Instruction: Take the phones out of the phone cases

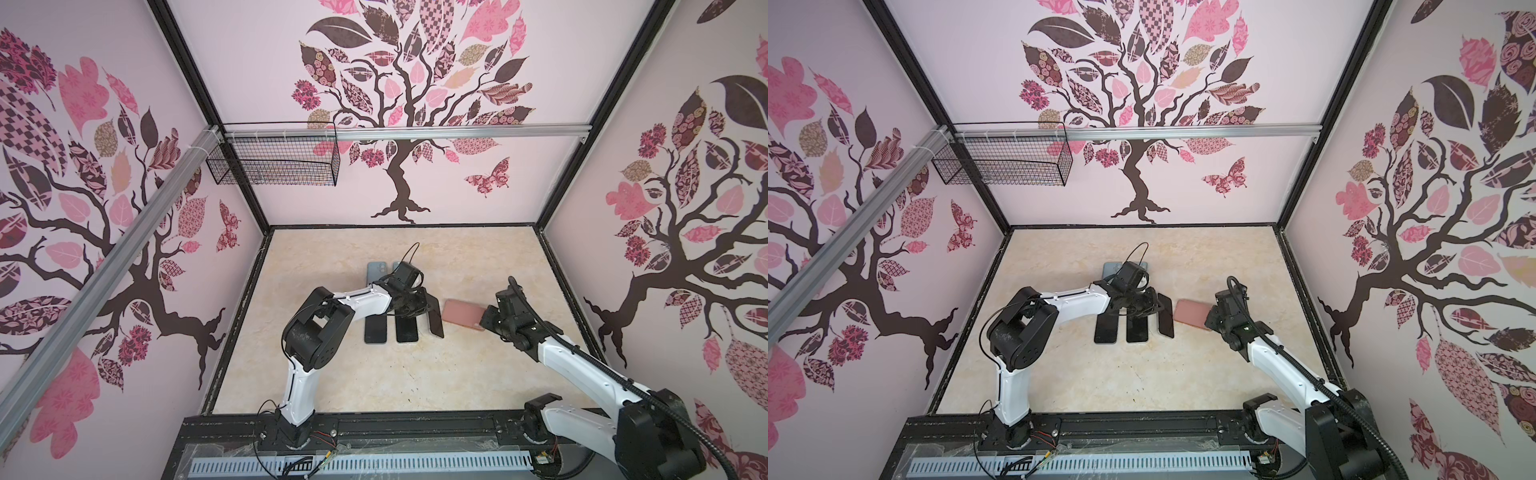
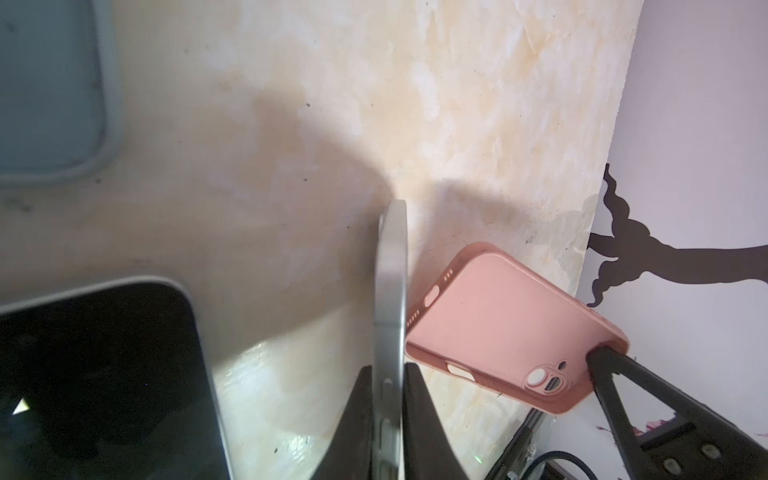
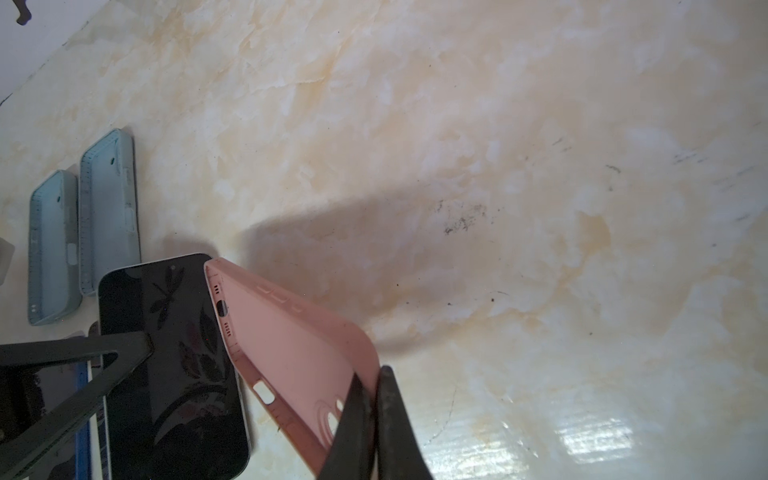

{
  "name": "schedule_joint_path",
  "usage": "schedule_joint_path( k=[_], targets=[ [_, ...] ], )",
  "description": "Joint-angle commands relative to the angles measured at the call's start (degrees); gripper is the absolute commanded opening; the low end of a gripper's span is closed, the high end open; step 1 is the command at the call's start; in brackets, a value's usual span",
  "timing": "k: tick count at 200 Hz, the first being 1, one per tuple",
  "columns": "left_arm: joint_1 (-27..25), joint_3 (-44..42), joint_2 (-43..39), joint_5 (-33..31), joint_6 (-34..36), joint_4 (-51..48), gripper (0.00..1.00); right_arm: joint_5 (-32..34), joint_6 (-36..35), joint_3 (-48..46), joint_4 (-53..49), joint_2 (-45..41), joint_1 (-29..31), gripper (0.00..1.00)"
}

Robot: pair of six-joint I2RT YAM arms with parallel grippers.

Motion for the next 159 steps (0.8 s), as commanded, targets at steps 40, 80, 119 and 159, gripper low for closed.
schedule_joint_path(
  k=[40,80,119,159],
  targets=[
    [0.29,-0.75,1.37,0.09,0.33,0.66,0.22,1.42,-0.34,-0.54,0.03,0.81,-0.11,0.0],
    [0.26,-1.04,0.91,0.12,0.42,-0.04,0.26,3.64,-0.54,-0.34,-0.01,1.34,-0.08,0.0],
    [0.16,-2.1,0.07,0.13,0.59,-0.18,0.28,6.57,-0.08,0.22,0.84,2.38,-0.12,0.0],
    [-0.22,-2.3,0.26,0.53,0.44,-0.23,0.29,7.03,0.01,1.26,1.15,4.03,-0.15,0.0]
  ],
)
